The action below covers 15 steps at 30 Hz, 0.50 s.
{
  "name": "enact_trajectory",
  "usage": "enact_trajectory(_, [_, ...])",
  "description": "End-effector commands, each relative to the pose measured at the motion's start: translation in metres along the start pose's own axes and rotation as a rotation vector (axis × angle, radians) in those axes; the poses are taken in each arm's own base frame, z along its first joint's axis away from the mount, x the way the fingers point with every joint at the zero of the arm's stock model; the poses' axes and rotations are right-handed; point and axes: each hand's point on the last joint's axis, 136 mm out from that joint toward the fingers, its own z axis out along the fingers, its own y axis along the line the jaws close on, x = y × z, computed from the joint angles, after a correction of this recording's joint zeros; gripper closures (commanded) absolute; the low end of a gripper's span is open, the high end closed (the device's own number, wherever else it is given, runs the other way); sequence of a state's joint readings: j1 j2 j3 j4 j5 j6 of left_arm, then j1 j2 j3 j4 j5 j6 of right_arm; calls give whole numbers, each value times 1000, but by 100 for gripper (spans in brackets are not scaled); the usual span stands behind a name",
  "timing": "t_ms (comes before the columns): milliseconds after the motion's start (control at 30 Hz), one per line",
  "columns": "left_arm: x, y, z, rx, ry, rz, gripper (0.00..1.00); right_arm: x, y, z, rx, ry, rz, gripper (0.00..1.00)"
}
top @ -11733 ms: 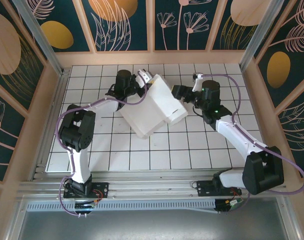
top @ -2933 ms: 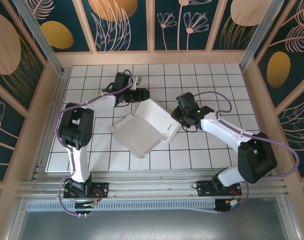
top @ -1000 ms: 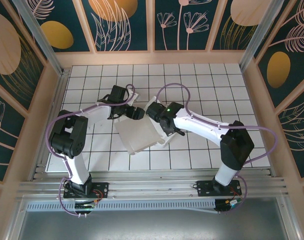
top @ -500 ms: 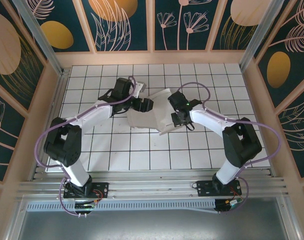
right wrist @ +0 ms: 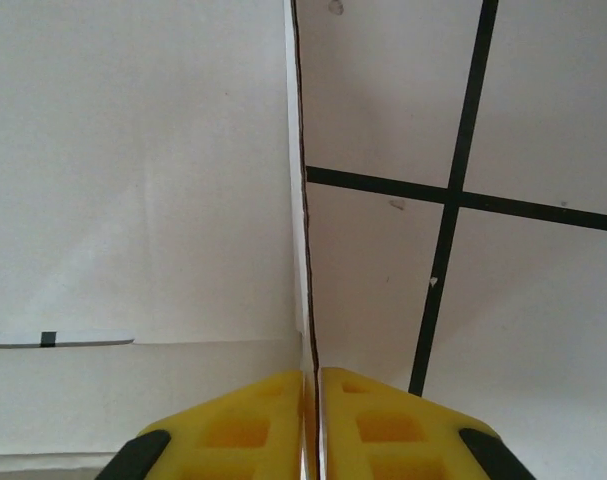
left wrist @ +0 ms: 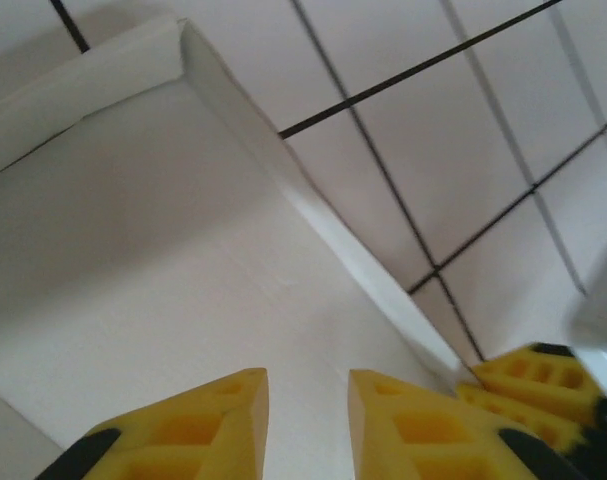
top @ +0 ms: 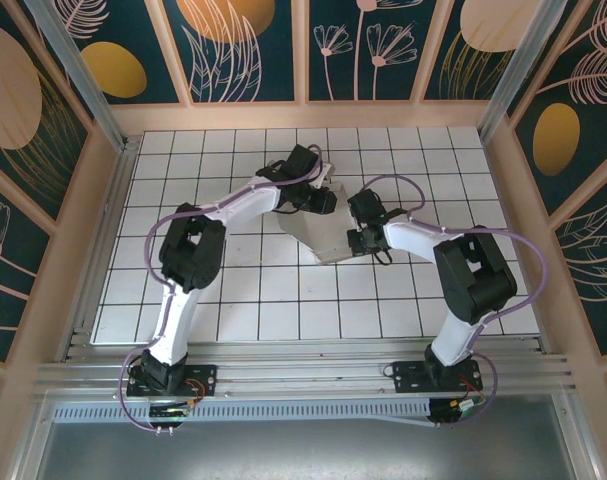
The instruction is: Fold the paper box
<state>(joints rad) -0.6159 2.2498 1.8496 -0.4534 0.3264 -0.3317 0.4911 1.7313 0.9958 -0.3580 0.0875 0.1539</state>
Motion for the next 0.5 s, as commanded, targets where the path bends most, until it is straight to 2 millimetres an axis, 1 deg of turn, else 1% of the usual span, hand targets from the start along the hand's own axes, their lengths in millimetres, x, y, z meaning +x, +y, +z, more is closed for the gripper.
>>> enact_trajectory(0, [15, 17, 17, -105, 90, -62, 75, -5, 8, 4, -57, -33, 2, 84])
enact_trajectory(100, [24, 23, 34, -152, 136, -59, 78, -8, 9, 1, -78, -48, 26, 80])
enact_trajectory(167, [35, 28, 44, -181, 175, -60, 79, -11, 8, -2, -82, -64, 46, 78])
enact_trajectory(200, [41, 31, 48, -196, 193, -65, 80, -13, 13, -6, -114, -67, 56, 77])
enact_trajectory(367, [57, 47, 59, -275, 233, -73, 81, -14, 9, -18, -94, -54, 127, 73])
enact_trajectory(467, [63, 51, 64, -302, 256, -71, 82, -10, 10, -25, -108, -38, 180, 73])
